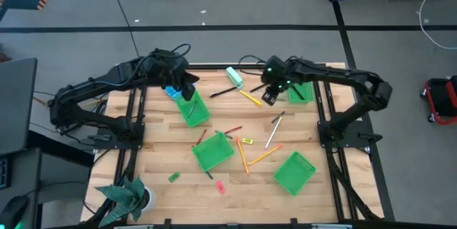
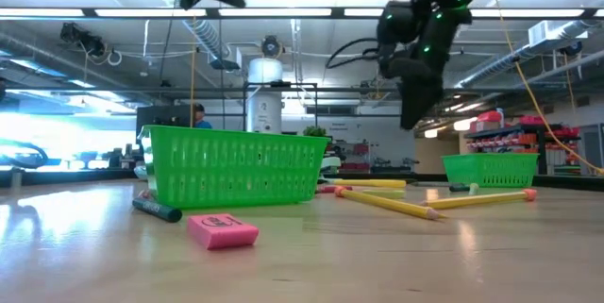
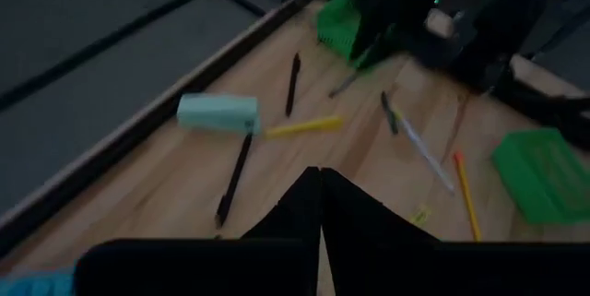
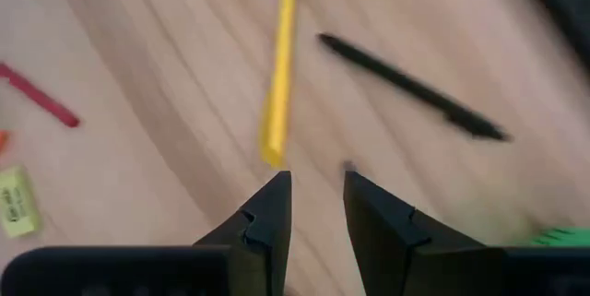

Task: Sort crayons/erasers/pens/pencils in bins
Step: Put the yellow pen into the top right green bin

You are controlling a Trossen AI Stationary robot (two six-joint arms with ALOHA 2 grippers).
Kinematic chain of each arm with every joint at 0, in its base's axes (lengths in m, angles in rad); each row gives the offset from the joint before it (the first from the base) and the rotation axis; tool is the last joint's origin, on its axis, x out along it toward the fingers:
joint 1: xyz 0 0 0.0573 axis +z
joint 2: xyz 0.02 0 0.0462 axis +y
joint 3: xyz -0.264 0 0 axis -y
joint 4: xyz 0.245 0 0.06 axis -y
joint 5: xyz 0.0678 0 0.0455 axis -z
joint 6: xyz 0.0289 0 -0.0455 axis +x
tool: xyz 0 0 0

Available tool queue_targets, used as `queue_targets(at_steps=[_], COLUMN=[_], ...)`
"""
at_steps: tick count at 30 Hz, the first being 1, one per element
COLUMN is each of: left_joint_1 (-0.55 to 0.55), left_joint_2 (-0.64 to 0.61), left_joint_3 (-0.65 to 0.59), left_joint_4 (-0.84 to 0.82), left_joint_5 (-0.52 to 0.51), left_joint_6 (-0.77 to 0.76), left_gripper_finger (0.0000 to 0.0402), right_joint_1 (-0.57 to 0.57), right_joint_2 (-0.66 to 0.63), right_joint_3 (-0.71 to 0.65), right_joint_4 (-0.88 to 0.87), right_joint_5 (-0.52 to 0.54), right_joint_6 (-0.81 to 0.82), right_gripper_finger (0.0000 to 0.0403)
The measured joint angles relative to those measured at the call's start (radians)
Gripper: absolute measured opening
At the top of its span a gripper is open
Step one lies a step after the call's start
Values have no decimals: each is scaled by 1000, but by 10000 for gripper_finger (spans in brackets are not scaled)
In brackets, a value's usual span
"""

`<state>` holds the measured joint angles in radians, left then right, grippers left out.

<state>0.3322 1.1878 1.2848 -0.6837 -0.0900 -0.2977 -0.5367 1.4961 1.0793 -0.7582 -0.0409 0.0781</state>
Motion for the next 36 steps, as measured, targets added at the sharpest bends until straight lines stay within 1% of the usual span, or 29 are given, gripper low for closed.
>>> queue_targets(at_steps=[3, 7, 11, 15, 18, 22, 29, 33, 36], left_joint_1=[-7, -12, -12, -12, -12, -12, -17, -30, -36], left_joint_2=[6, 4, 4, 4, 4, 4, 2, 2, 2], left_joint_3=[-1, 0, 0, 0, 0, 0, 0, 0, 0], left_joint_4=[-12, 5, 26, 27, 29, 29, 26, 23, 23], left_joint_5=[1, 1, 9, 13, 12, 13, 81, 94, 96], left_joint_6=[3, 2, -2, -5, -6, -6, -4, 24, 30], left_gripper_finger=[27, 23, 13, 13, 22, 30, 15, 10, 16], right_joint_1=[17, 24, 24, 29, 44, 64, 71, 62, 59], right_joint_2=[79, 173, 259, 314, 345, 390, 408, 406, 407], right_joint_3=[23, 63, 117, 155, 156, 156, 156, 156, 153], right_joint_4=[16, 70, 93, 107, 129, 126, 125, 120, 113], right_joint_5=[-20, -12, -25, -40, -42, -40, 57, 66, 65], right_joint_6=[32, 62, 87, 177, 229, 233, 275, 298, 319], right_gripper_finger=[108, 114, 134, 154, 158, 155, 155, 154, 154])
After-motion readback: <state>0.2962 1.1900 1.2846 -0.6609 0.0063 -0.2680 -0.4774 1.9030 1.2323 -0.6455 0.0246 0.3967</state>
